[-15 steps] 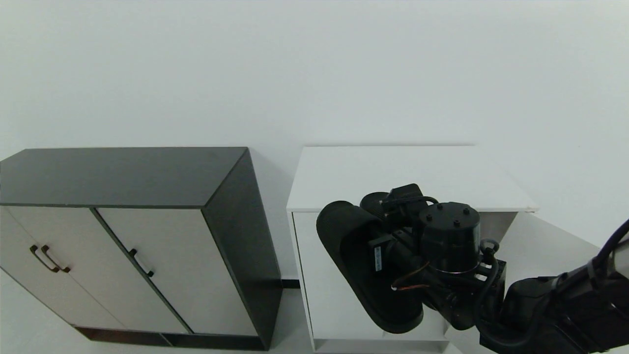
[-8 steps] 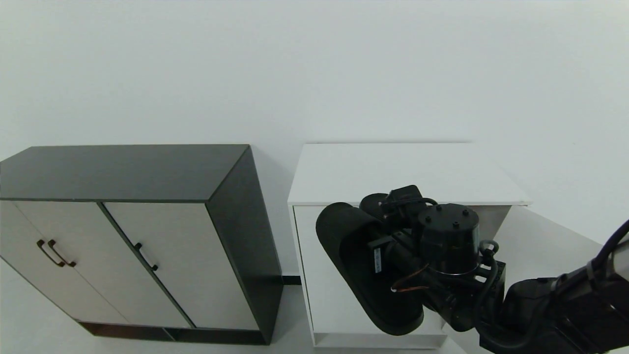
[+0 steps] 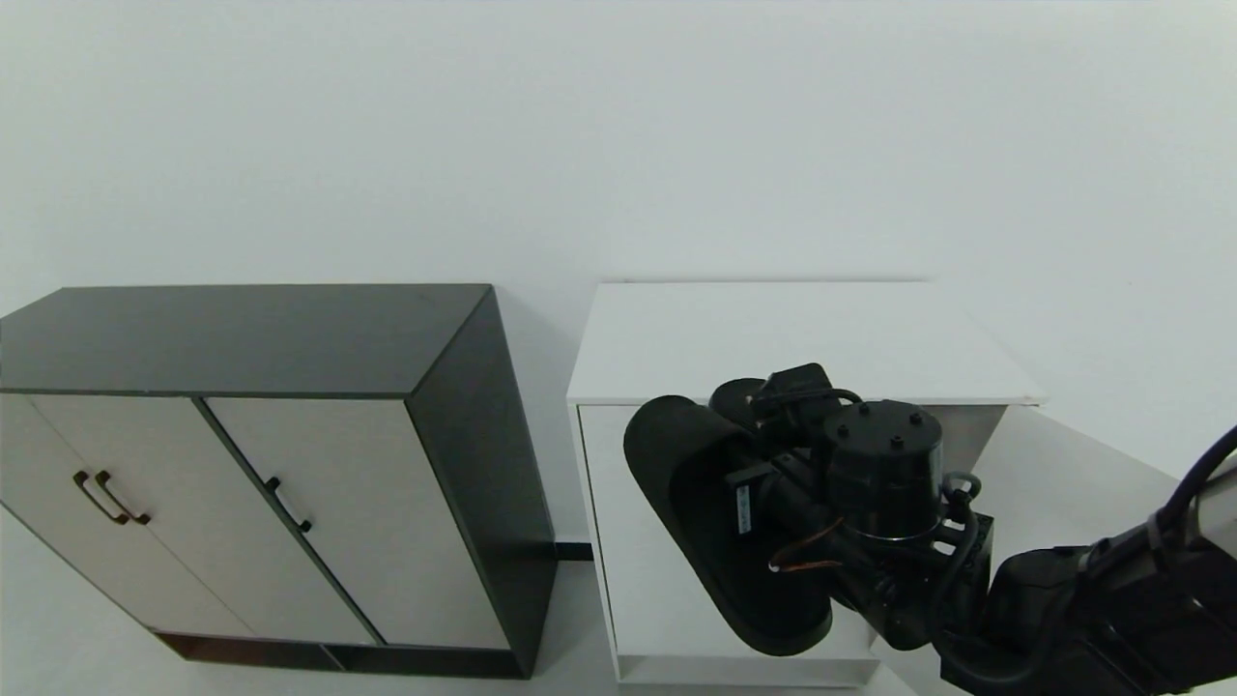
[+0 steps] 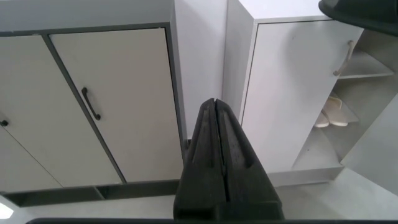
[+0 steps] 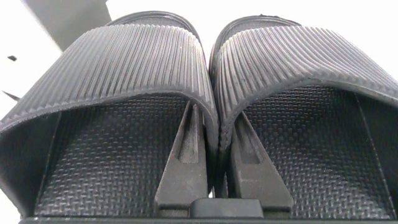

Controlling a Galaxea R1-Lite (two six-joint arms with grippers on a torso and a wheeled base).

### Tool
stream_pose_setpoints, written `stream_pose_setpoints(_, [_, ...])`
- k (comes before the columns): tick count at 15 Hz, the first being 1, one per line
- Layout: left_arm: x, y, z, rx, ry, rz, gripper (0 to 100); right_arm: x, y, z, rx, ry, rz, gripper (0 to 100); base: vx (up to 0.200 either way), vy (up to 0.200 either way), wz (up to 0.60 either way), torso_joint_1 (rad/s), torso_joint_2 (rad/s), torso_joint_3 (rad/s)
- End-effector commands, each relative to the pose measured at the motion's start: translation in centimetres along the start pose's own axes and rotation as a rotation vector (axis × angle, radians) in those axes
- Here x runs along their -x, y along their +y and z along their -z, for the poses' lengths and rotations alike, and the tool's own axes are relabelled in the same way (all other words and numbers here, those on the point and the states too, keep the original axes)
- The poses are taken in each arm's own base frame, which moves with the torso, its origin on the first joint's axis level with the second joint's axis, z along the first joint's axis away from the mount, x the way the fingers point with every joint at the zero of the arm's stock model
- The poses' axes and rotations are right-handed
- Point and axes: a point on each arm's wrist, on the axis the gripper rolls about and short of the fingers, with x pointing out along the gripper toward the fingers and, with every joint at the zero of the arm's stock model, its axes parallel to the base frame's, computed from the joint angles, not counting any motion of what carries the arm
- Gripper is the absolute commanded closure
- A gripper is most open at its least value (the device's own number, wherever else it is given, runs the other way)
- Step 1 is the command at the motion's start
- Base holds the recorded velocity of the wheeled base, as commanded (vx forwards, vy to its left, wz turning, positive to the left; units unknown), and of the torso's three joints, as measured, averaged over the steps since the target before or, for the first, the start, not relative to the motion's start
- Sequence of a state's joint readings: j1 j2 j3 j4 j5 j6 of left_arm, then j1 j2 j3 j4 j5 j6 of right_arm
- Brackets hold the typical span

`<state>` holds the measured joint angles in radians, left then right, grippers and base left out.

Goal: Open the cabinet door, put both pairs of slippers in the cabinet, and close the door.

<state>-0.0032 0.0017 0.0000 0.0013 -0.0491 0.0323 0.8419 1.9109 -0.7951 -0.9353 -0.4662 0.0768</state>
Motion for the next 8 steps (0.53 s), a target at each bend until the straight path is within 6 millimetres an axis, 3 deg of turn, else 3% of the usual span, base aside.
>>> stream_pose_setpoints(1, [0.0,0.0,0.0,0.0,0.0,0.0,100,-0.06,0.02,0.25,0.004,0.007,0.0,100,0.0,-0.2,0.0,-0.012,0.0,0.007])
stream_pose_setpoints(8, [0.0,0.0,0.0,0.0,0.0,0.0,100,0.81,-0.16,0.7,0.009,0.012,-0.01,100,0.0,-0.2,0.0,0.004,0.0,0.001])
